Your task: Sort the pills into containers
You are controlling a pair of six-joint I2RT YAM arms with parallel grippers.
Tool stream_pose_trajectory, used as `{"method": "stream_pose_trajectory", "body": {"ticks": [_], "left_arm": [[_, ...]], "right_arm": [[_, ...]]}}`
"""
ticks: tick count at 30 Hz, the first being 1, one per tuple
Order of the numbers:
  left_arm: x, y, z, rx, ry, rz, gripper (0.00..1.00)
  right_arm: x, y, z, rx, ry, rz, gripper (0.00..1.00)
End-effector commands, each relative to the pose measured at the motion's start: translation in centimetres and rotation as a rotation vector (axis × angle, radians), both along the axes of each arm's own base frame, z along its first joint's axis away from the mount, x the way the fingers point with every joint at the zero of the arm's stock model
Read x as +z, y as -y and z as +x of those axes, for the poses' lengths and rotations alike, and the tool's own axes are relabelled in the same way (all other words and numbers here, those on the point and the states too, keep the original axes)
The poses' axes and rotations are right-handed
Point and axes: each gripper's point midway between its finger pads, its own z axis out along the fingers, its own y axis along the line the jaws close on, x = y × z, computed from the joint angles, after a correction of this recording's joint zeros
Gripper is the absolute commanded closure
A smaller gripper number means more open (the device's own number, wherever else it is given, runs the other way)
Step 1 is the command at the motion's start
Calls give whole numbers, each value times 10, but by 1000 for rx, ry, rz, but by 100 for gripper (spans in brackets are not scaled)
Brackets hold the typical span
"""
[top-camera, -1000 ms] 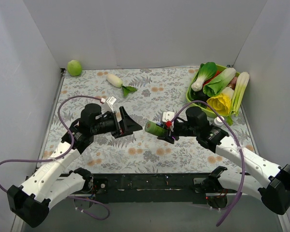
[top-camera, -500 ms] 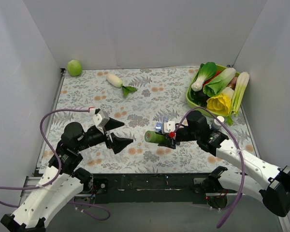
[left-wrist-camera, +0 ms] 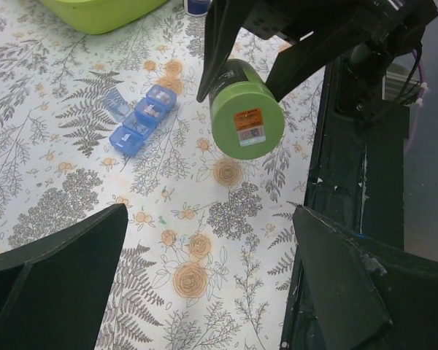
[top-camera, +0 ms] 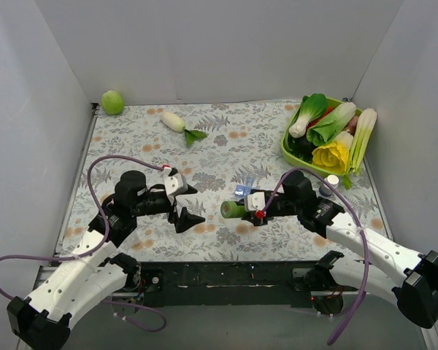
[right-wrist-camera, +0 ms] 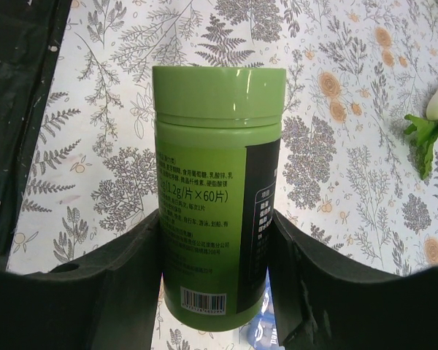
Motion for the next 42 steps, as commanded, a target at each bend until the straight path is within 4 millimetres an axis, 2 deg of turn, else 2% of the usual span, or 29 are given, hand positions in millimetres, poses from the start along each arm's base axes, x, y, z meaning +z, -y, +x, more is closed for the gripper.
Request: {"method": "stream_pose_trajectory", "body": {"ticks": [1,6,7,13,19,24,27,30,31,32,33,34,36,37,38,39,41,42], "left_arm": [[11,6,-3,-81,66,-7,2],[10,17,4,-98,68,-12,2],[13,23,3,-111,82,-22,2],[-4,57,1,-145,149,49,2],[-5,71,7,-138,170,59,5],[-13,81,14,-110,138,93,11],[-14,86,13,-117,113,94,21],[-16,89,11,-123,81,93,42],[-15,89,10,-114,58,86,52],[-14,90,9,-114,46,82,78],[-13,90,11,-94,25,80,95],[-14,90,11,-65,-32,72,100],[-11,90,11,-28,-108,63,100],[-17,87,17,33,-160,82,100],[-18,87,16,106,-293,62,100],[-13,88,20,152,-344,45,100],[-22,86,22,287,-569,35,100],[-17,87,26,339,-642,15,100]], "right_arm": [[18,-5,9,-5,92,47,99],[18,-7,12,-13,74,46,99],[17,-8,13,-14,71,44,99],[23,-11,17,-27,59,62,99],[23,-11,16,-31,54,63,99],[23,-11,16,-32,53,62,99],[23,-10,17,-37,52,60,99],[23,-10,17,-40,48,59,99],[23,-10,17,-41,51,60,99],[23,-10,17,-42,51,58,99],[22,-9,18,-47,51,55,99],[23,-9,18,-50,55,56,99],[24,-8,21,-71,60,53,99],[26,-7,23,-85,65,60,99],[27,-6,26,-100,71,60,99],[28,-5,30,-124,84,59,99],[32,-3,36,-155,99,70,99],[33,-2,41,-181,110,67,99]]}}
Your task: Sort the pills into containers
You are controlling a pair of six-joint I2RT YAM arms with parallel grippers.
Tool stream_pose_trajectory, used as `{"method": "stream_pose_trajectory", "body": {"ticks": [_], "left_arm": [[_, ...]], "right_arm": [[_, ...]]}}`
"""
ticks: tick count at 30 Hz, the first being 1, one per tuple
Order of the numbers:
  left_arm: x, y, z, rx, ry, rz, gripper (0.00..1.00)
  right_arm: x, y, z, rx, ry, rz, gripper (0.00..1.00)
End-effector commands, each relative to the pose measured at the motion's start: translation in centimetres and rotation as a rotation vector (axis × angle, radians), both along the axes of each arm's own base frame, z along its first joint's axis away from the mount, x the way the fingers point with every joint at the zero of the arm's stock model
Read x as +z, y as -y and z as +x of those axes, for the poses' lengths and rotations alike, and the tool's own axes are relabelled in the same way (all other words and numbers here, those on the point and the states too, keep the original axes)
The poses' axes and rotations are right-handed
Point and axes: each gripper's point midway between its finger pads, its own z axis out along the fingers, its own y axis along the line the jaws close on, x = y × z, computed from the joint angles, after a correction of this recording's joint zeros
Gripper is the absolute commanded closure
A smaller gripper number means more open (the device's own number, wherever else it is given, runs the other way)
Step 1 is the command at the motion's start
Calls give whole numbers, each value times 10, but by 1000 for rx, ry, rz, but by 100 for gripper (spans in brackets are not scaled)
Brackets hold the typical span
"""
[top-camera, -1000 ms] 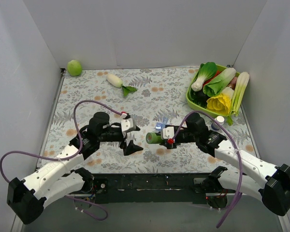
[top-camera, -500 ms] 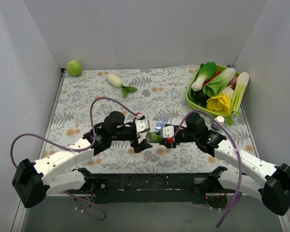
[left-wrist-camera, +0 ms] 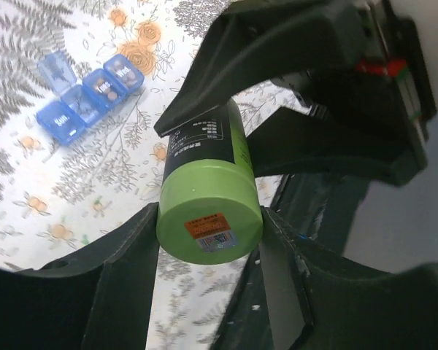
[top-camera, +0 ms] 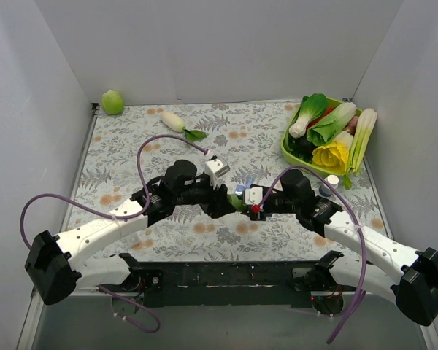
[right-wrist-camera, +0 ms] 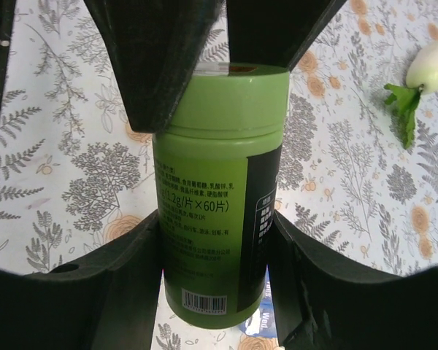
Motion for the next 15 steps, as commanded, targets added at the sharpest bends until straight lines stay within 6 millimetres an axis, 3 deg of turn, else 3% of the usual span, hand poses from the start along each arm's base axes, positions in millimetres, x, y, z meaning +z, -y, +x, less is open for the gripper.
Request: {"method": "stream_pose_trajectory", "body": {"ticks": [1,5,7,9,13,14,15], "left_arm": [[6,-3,9,329,-429,-24,100],[0,-5,11,525,-812,-56,100],[-8,-19,20,692,-1030,-73,100],[-11,-26,23,756,-1161,-104,100],[-5,-23,28,816,-1321,-184,100],[-3,-21,27,810,-1351,-199,96],[2,-20,28,800,-1370,-222,85]], "right_arm": [[40,-3,25,-96,121,82,99],[46,-1,35,-152,143,95,99],[48,-1,36,-163,144,99,99],[49,-1,35,-166,130,105,99],[52,-4,31,-153,106,118,99],[54,-5,31,-151,105,120,99],[54,-5,31,-148,102,120,99]]}}
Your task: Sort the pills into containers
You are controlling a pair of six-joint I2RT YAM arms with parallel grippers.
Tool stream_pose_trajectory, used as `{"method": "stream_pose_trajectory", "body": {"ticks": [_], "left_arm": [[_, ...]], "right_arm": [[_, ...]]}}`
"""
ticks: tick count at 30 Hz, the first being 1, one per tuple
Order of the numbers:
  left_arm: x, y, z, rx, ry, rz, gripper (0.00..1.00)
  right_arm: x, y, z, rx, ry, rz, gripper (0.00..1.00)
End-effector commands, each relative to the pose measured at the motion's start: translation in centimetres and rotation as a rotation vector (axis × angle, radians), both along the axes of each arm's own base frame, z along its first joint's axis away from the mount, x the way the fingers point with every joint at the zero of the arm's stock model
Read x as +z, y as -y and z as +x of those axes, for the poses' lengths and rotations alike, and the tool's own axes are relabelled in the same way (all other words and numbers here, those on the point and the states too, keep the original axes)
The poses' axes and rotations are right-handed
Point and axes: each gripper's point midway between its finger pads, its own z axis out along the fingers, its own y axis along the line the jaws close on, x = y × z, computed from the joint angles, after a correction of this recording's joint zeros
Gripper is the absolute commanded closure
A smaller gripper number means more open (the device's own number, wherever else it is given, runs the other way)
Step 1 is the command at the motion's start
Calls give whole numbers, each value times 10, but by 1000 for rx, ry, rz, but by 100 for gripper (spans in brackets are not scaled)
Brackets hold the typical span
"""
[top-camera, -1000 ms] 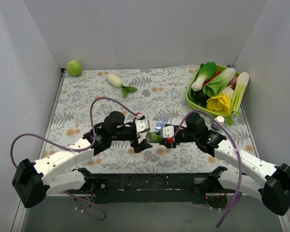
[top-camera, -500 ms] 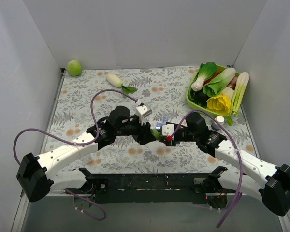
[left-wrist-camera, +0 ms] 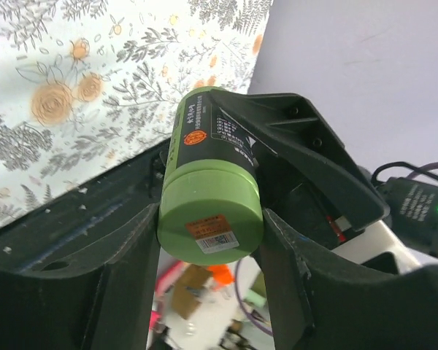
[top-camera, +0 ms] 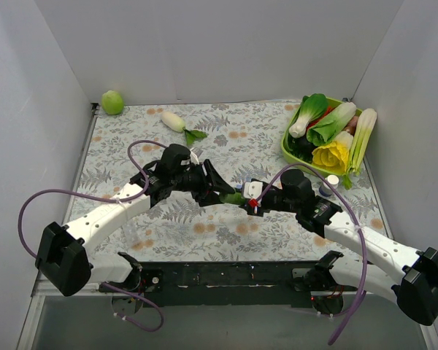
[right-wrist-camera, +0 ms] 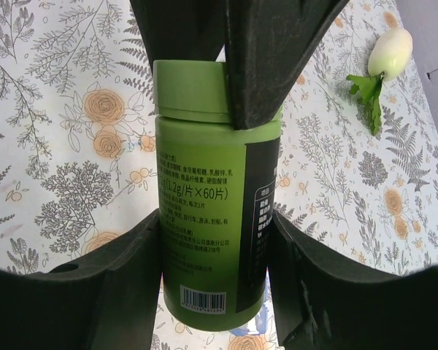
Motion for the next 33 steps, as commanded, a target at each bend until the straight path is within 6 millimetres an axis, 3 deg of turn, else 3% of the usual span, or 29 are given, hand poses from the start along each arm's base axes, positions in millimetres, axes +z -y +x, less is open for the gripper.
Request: {"method": "stream_pose_trajectory", "body": {"ticks": [1,2,3,6,7,11,15,18,19,21,22,26,27,32,33], "left_arm": [[1,-10,4,162,-257,-65,75],[8,-8,4,171,-278,-101,61],[12,-9,5,172,-278,-127,41],[37,-12,6,154,-217,-203,15],[41,-16,6,153,-190,-208,11],[56,-37,-4,52,15,-228,5],[77,-50,-30,-200,439,-225,3],[84,-59,-37,-326,797,-156,2],[92,-66,-40,-373,1003,-115,2],[89,-73,-45,-434,1214,-69,2],[95,-77,-48,-481,1418,-38,2],[86,-75,-43,-568,1556,6,2],[93,-72,-43,-586,1575,-3,2],[88,-51,-37,-680,1590,-1,2],[85,-44,-43,-719,1593,-14,2]], "right_arm": [[41,-6,10,-22,73,84,99],[40,-6,11,-22,70,82,99],[40,-6,10,-20,66,82,99],[41,-7,8,-16,55,89,99],[42,-7,8,-14,52,90,99],[41,-9,1,6,12,102,99],[41,-15,-17,88,-52,119,99],[40,-18,-32,153,-113,122,99],[40,-19,-35,167,-127,124,99],[39,-20,-44,208,-168,120,99],[36,-20,-47,215,-195,114,99],[37,-22,-56,261,-234,113,99],[36,-23,-57,270,-240,112,99],[39,-25,-54,273,-235,111,99],[39,-26,-54,274,-236,110,99]]}}
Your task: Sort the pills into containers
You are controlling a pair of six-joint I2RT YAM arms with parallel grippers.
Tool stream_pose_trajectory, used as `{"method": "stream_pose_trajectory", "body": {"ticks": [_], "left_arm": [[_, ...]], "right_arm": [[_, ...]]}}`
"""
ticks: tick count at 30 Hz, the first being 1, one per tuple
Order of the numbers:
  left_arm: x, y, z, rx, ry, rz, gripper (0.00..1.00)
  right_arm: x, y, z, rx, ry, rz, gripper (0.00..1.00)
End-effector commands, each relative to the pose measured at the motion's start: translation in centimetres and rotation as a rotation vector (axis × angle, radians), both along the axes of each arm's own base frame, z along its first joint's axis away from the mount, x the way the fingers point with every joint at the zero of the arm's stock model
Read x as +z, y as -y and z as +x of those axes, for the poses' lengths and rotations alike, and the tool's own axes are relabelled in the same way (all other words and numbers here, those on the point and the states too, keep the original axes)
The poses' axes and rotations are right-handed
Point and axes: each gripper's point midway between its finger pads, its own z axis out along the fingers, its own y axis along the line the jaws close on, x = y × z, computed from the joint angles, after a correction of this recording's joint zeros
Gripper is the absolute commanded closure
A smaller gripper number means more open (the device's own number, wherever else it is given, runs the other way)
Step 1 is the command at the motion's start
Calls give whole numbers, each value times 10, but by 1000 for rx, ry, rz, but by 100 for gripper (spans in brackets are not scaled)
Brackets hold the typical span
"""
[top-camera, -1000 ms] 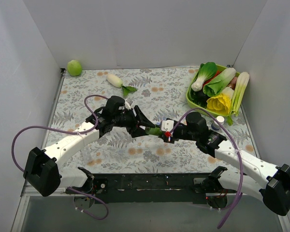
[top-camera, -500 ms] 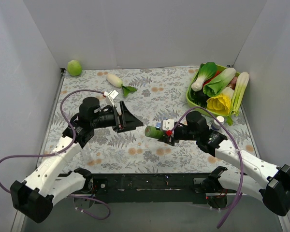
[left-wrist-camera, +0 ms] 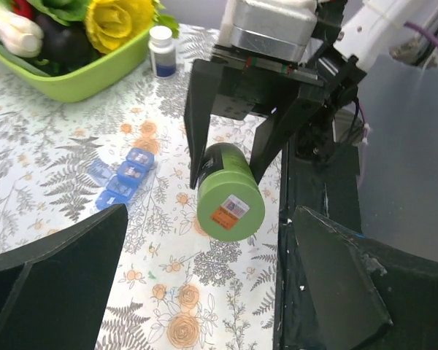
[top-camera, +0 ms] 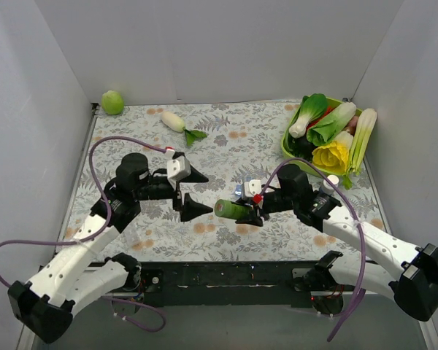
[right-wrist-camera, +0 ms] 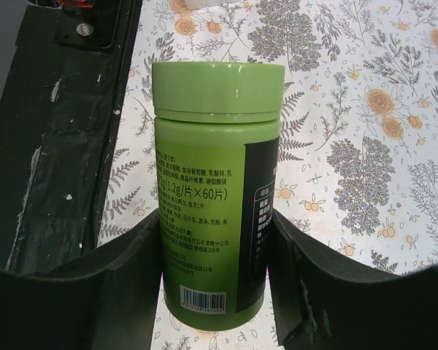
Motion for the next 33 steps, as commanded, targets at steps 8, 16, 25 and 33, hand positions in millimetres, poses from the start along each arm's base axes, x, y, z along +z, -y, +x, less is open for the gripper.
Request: {"method": "stream_pose_trajectory", "body": {"ticks": [8,16,25,33], "left_arm": [[-26,49,-15,-143,132,149,2],[-53,50,-7,-75,83,263,14],[-64,49,-4,-28,34,296,76],[-66,56,-3,142,-377,302,100]], "right_arm": [[33,-11,4,29,34,68,99],[32,-10,5,18,29,69,99],[30,-10,4,19,24,66,99],[31,-7,17,-46,76,53,99]]}}
